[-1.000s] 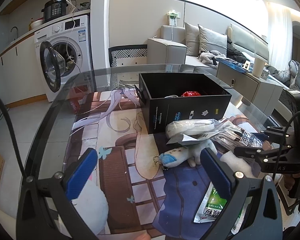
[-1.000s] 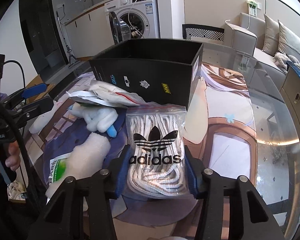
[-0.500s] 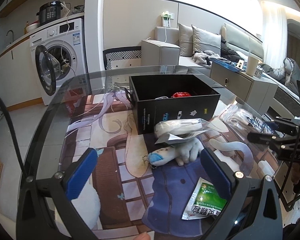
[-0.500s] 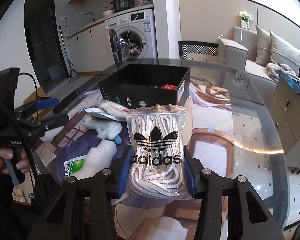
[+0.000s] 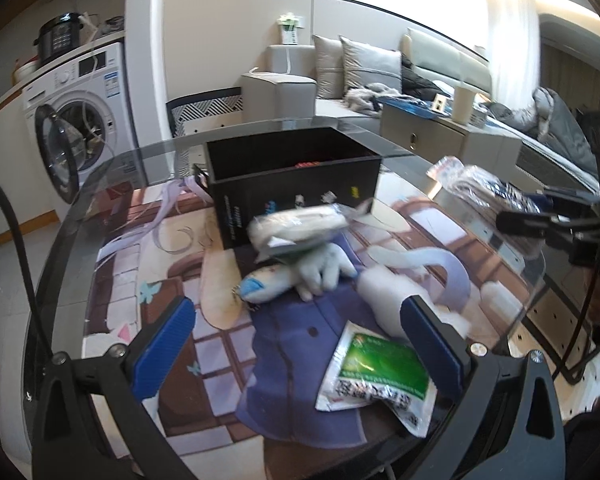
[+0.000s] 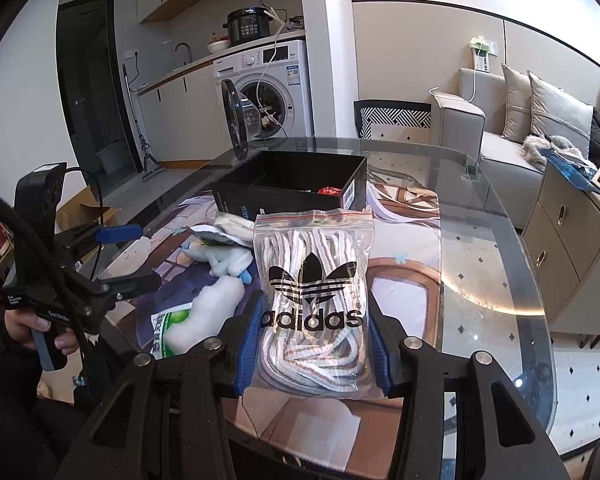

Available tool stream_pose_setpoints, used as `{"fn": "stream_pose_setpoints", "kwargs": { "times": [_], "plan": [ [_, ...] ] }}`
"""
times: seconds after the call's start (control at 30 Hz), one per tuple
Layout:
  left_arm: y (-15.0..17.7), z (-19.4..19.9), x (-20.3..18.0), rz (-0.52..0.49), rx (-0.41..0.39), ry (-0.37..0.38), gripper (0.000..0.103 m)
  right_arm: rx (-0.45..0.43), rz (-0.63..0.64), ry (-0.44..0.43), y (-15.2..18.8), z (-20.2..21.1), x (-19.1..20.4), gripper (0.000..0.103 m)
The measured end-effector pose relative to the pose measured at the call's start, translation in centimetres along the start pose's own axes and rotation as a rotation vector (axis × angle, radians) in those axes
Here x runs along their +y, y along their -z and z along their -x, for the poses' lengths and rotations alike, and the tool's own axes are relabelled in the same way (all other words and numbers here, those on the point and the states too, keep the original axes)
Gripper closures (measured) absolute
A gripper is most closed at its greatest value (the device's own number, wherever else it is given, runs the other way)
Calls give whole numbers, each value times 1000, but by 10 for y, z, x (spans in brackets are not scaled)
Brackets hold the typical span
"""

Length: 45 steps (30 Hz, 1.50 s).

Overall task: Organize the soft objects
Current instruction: 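Grasp the clear Adidas lace bag with the right gripper and lift it, then grasp the green printed packet with the left gripper while the right gripper holds the Adidas bag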

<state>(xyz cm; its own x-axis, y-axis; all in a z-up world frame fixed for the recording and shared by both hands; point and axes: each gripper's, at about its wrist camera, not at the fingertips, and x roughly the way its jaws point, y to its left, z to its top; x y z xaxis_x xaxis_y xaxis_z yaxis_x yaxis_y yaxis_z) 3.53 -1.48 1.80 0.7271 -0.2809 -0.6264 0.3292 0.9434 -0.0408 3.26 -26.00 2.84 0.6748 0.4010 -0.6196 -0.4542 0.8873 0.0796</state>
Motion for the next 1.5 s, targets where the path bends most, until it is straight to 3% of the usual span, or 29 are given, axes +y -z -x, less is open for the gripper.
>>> {"fn": "stream_pose_setpoints", "kwargs": {
  "times": [0.2, 0.6, 0.87, 1.27, 1.37, 1.5],
  "plan": [
    [7, -4, -11, 1, 24, 48, 0, 3, -17, -8, 10, 5, 2, 56],
    [23, -13, -32, -102, 112, 132, 0, 21, -14, -23, 16, -1, 6, 56],
    [33, -31, -40, -156, 190, 104, 0, 38, -11, -31, 17, -7, 5, 56],
    [30, -37, -24, -127, 199, 109, 0, 40, -12, -52, 18, -14, 3, 56],
    [29, -37, -23, -134, 199, 118, 5, 42, -24, -60, 18, -17, -1, 56],
    [26, -33, -22, -152, 184, 136, 27, 42, -25, -55, 15, -19, -4, 56]
  ]
}}
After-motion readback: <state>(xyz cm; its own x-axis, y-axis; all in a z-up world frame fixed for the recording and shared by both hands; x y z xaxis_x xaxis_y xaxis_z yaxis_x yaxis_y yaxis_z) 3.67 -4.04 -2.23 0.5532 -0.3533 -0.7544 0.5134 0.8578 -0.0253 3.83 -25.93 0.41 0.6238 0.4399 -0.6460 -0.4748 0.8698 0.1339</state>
